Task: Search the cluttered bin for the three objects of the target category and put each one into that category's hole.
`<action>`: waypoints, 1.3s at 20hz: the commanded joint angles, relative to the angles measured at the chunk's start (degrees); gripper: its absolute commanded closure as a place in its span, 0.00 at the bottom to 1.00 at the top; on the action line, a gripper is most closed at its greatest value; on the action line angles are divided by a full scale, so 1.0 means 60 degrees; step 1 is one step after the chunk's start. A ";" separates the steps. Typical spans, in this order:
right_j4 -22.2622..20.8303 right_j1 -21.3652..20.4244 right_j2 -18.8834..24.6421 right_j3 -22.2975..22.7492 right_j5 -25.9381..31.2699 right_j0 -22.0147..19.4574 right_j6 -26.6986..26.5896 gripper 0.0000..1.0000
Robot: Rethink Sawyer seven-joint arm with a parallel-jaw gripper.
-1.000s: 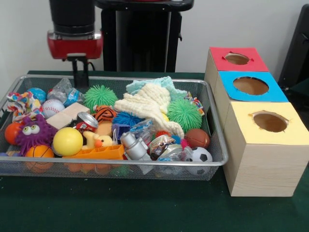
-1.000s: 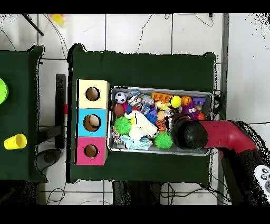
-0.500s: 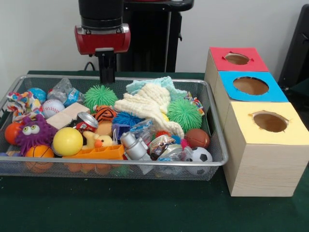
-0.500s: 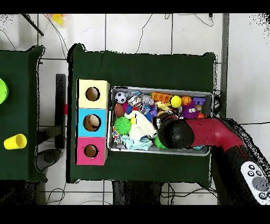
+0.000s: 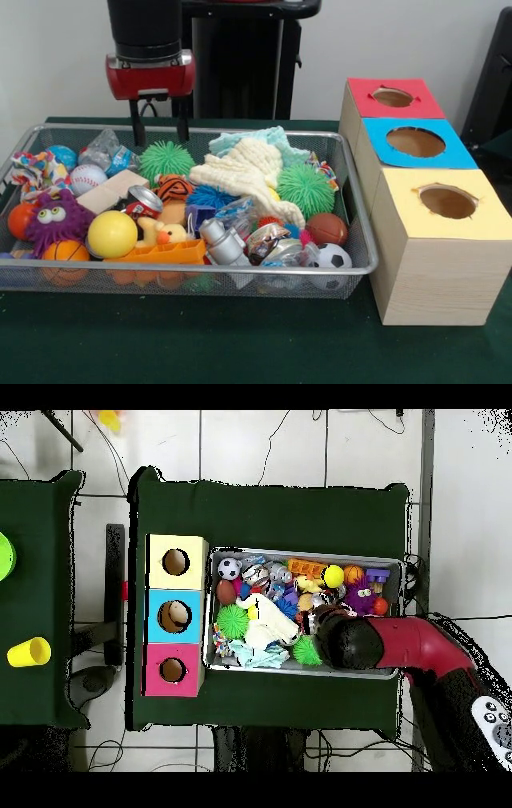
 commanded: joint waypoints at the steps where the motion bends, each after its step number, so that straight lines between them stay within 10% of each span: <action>1: -0.0596 0.0363 0.0017 0.0030 -0.0578 -0.0486 -0.0435 0.00; 26: -0.1719 0.1987 0.0722 -0.1416 -0.0097 -0.2201 -0.1906 0.00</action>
